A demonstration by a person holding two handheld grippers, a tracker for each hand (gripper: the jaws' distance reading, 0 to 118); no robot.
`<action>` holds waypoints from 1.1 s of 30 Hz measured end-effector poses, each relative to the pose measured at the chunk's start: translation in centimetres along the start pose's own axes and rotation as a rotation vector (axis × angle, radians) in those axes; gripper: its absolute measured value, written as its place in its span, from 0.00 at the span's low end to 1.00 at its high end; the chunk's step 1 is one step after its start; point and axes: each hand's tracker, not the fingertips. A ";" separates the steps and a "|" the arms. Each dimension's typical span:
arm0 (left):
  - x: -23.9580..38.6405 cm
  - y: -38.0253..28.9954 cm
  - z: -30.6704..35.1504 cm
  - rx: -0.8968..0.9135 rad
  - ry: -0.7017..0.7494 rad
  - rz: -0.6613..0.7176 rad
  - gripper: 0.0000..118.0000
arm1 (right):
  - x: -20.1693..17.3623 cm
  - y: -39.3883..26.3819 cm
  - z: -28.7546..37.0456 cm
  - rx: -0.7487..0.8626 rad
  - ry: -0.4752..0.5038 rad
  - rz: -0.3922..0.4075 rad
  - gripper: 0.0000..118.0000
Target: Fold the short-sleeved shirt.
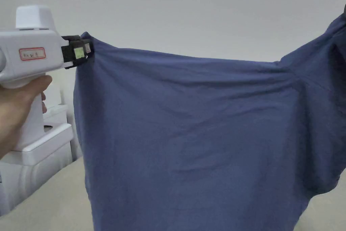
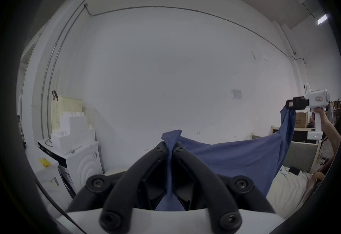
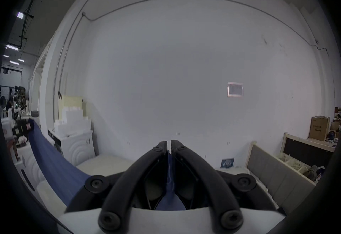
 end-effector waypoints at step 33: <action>-2.5 -2.5 -20.3 -0.119 0.034 0.000 0.03 | -0.5 2.2 -20.4 -0.031 -0.183 0.073 0.02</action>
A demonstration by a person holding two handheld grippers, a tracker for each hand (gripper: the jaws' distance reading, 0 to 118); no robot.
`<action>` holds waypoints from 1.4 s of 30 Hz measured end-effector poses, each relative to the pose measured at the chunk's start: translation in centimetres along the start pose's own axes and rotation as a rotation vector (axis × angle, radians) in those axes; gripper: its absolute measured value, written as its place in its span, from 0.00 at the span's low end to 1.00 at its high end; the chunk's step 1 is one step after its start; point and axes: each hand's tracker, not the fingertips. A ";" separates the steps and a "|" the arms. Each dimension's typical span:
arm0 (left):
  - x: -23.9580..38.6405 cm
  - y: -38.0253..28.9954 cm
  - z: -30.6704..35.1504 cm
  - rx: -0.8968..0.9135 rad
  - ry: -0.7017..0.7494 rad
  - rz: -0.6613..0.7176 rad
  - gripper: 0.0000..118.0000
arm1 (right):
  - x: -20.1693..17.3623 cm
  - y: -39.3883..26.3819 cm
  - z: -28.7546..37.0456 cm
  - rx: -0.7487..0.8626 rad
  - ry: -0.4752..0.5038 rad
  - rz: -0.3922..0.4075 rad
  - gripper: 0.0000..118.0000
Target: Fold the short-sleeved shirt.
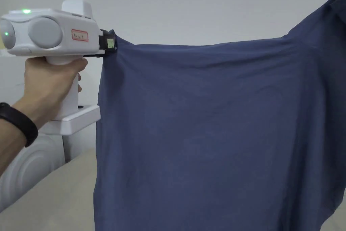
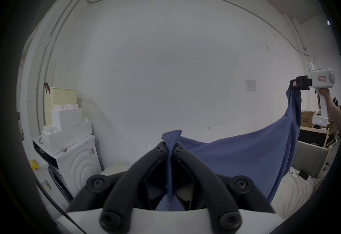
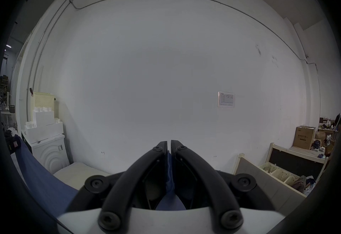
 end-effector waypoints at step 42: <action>-0.9 -37.4 10.9 -0.370 -0.130 0.445 0.03 | 2.7 -37.6 15.2 -0.243 0.200 -0.302 0.02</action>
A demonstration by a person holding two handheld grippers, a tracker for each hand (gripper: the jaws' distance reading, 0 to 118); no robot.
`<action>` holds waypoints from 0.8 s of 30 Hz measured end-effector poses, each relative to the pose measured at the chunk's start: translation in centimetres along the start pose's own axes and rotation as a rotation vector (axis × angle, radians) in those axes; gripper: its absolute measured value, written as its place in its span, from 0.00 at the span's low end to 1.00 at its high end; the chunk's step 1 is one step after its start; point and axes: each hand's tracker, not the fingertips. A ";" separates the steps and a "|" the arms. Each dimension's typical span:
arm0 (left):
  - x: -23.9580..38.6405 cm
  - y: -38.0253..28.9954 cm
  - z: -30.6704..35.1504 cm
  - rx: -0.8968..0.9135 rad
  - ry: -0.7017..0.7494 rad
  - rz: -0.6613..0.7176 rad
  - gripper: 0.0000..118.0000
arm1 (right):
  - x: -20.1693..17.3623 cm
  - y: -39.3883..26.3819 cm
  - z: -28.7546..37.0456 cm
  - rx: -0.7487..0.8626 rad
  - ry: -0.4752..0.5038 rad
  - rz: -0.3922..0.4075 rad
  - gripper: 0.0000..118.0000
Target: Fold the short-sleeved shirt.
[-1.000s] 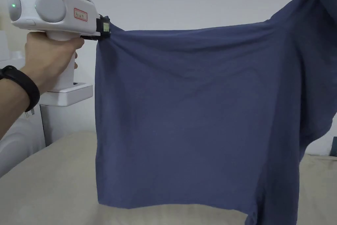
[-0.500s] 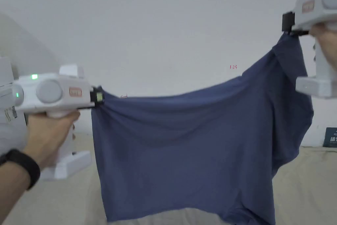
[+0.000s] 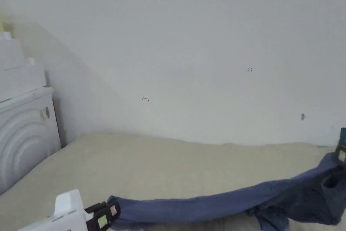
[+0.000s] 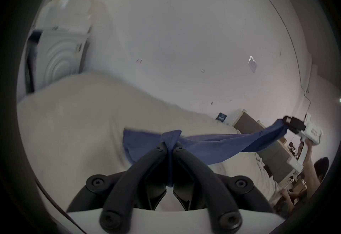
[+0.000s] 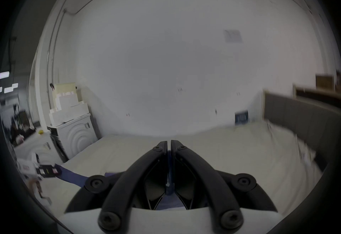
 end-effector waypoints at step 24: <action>-1.8 -16.7 15.1 -0.156 0.088 0.068 0.03 | 1.7 -18.4 21.2 -0.210 -0.056 -0.073 0.02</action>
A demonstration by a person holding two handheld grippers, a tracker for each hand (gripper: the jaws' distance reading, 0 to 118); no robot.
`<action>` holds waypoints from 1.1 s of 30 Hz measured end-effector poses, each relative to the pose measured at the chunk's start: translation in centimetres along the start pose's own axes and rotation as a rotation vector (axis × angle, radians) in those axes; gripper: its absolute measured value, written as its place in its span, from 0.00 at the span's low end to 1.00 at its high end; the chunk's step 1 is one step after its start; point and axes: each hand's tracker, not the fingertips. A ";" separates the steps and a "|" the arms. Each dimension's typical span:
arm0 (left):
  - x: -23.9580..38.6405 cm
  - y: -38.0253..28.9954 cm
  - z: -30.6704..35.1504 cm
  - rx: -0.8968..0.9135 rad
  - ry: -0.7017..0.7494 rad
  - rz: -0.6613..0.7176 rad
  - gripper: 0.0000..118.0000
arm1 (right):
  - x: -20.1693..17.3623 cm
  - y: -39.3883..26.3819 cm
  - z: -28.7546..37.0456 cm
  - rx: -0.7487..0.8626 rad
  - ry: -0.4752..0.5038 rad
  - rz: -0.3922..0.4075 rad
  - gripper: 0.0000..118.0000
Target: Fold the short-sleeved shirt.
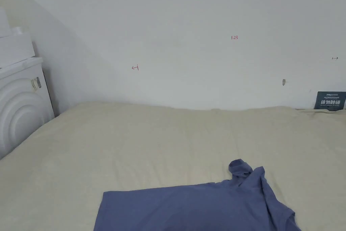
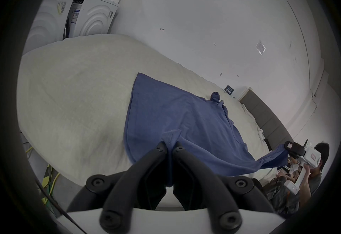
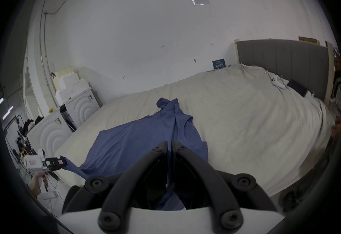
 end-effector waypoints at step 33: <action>8.2 2.4 6.1 0.257 0.069 -0.225 0.35 | -3.1 -1.3 0.0 0.026 -0.046 0.083 0.35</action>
